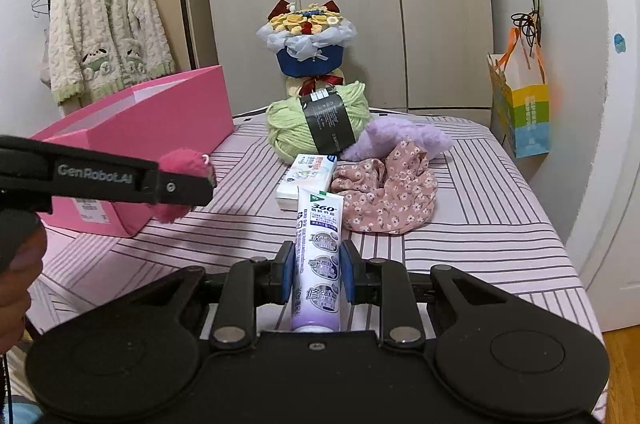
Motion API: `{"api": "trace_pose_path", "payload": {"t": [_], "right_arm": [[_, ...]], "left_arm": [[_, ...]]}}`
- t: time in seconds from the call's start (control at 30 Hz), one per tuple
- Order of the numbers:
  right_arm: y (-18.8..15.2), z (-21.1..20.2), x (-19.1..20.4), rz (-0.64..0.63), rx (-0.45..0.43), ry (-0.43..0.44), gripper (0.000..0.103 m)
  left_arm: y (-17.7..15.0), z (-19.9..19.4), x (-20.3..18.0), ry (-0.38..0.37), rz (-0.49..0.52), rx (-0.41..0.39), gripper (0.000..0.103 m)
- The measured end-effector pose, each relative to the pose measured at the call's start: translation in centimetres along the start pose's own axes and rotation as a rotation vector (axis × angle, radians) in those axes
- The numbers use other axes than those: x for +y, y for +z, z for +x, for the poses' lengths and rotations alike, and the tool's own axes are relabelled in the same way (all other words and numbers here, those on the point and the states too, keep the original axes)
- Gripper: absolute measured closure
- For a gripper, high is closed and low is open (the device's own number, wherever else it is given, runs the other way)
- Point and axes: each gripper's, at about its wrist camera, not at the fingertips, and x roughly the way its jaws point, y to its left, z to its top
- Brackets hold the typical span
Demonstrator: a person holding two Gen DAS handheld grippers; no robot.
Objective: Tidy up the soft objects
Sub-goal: 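Carry the pompom with the left gripper while the right gripper carries the tube over the box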
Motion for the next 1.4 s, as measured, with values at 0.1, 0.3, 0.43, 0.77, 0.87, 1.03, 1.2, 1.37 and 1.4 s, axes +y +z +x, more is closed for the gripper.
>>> {"api": "trace_pose_path", "payload": {"t": [0.1, 0.3, 0.43, 0.77, 0.87, 1.03, 1.2, 1.37, 1.4], "right_arm": [[0.5, -1.0, 0.1, -0.010, 0.012, 0.045, 0.075], [1.4, -2.9, 1.4, -0.076, 0.043, 0.119, 0.075], [1.9, -4.0, 2.6, -0.095, 0.044, 0.174, 0.075], [4.0, -5.6, 5.3, -0.137, 0.082, 0.311, 0.075], [4.9, -5.7, 6.0, -0.139, 0.103, 0.355, 0.075], [6.5, -5.5, 7.1, -0.142, 0.112, 0.425, 0.075], [8.3, -4.7, 8.7, -0.151, 0.080, 0.473, 0.075], [10.5, -2.8, 10.2, -0.147, 0.057, 0.518, 0.075], [10.9, -2.3, 10.5, -0.145, 0.055, 0.524, 0.075]], "left_arm": [[-0.2, -1.2, 0.2, 0.009, 0.004, 0.011, 0.060], [-1.3, -3.5, 1.4, -0.028, -0.026, 0.049, 0.060], [-2.2, -4.7, 2.0, -0.024, -0.034, 0.053, 0.060], [-2.7, -7.6, 4.1, -0.055, -0.062, 0.109, 0.060], [-2.3, -8.7, 5.0, -0.091, -0.075, 0.132, 0.060], [-1.3, -11.1, 6.4, -0.123, -0.074, 0.123, 0.060], [0.1, -13.1, 7.5, -0.071, -0.042, 0.047, 0.060], [2.0, -13.7, 9.3, -0.022, -0.031, -0.010, 0.060], [2.4, -13.7, 9.7, -0.010, -0.029, -0.016, 0.060]]}}
